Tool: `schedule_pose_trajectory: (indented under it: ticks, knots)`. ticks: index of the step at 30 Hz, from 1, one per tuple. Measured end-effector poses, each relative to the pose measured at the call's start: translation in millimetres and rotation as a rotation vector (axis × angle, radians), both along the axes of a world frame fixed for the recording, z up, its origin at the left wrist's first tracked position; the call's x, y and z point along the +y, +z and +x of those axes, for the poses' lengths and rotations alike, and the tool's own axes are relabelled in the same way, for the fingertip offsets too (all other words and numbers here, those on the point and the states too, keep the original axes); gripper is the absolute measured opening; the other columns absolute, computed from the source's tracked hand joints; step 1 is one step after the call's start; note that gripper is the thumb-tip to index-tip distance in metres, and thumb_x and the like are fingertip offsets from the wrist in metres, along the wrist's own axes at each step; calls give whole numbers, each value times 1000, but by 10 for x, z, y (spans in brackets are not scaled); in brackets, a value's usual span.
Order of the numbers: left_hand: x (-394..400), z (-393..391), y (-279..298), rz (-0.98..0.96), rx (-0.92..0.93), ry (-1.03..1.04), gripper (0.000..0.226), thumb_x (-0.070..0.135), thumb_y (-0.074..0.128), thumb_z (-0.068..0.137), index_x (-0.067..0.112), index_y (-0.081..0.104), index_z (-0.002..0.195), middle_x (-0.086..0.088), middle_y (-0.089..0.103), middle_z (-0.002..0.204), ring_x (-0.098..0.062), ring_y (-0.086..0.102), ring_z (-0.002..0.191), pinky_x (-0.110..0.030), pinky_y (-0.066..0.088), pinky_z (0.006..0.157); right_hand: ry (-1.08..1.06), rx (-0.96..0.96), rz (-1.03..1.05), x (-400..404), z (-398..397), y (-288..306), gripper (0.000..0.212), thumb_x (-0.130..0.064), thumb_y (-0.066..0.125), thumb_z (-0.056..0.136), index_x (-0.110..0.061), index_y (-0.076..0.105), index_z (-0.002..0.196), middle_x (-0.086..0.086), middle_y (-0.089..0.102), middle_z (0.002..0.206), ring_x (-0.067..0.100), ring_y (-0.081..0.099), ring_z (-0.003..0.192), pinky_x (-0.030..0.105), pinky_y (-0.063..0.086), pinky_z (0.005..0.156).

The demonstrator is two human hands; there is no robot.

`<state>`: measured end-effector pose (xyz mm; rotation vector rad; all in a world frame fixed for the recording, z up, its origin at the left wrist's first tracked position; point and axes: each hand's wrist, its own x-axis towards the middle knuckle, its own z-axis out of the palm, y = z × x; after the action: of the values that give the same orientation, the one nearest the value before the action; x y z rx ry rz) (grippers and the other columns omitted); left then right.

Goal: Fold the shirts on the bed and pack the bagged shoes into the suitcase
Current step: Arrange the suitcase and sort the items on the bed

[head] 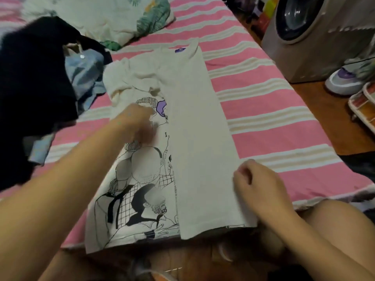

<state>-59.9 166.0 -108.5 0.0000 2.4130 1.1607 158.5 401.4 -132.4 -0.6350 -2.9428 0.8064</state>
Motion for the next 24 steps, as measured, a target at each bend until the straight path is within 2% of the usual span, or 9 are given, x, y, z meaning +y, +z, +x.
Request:
schedule_pose_trajectory:
  ticks: [2,4,8,10,12,14,18,22,24]
  knots:
    - [21,668,-73,48,-171,41,10,20,55,102,11,57,97,-9,62,85,-5,60,50,-20,48,48,-210,41,-87,133,177,-47,16,-32,59,94,-21,57,81,-9,60,74,13,55,72,31,34,58]
    - [-39,1364,-202,10,-213,14,20,24,61,95,10,58,80,-8,65,69,-8,57,41,-19,43,39,-279,-25,-280,91,307,-137,16,-37,63,93,-22,62,86,-11,63,77,19,61,80,32,36,63]
    - [-38,2033,-316,133,-307,85,31,30,73,86,12,58,66,-20,72,71,-37,71,62,-40,59,60,-223,-167,-436,-35,478,-228,21,-36,69,91,-16,66,86,-7,66,76,13,62,74,25,42,59]
    - [-42,2116,-397,46,-257,26,30,26,72,88,12,62,64,-19,73,69,-28,66,53,-26,52,51,-190,-182,-589,64,537,-248,20,-32,70,92,-11,72,92,-5,74,82,13,68,80,23,50,68]
    - [-44,2139,-400,-23,-219,-36,25,21,71,85,14,61,62,-13,63,57,-19,48,45,-19,36,46,-180,-205,-733,178,600,-272,28,-38,74,89,-10,75,93,-5,77,86,17,72,88,34,55,84]
    - [-75,2115,-430,-54,-216,-58,27,17,71,79,18,53,59,-7,46,53,-18,38,48,-22,30,49,-141,-270,-708,246,644,-288,31,-39,75,87,-11,66,76,-7,68,70,15,64,71,32,49,76]
    - [-97,2076,-452,3,-232,-3,19,20,69,78,17,60,62,-6,55,54,-20,46,49,-30,38,58,-61,-308,-537,316,649,-279,29,-27,76,84,-17,53,69,-1,53,58,18,48,58,29,39,62]
    - [-99,2206,-498,11,-147,53,19,22,66,82,7,65,70,0,58,53,-18,47,43,-19,35,45,11,-142,-475,256,851,-362,29,-1,73,82,-24,58,91,5,66,81,11,58,69,29,50,70]
    - [-82,2269,-543,-12,-95,62,28,26,69,82,3,63,68,3,54,51,-14,45,41,-21,36,46,48,-26,-346,206,973,-447,32,-8,75,83,-30,54,94,-4,67,87,4,62,76,26,52,72]
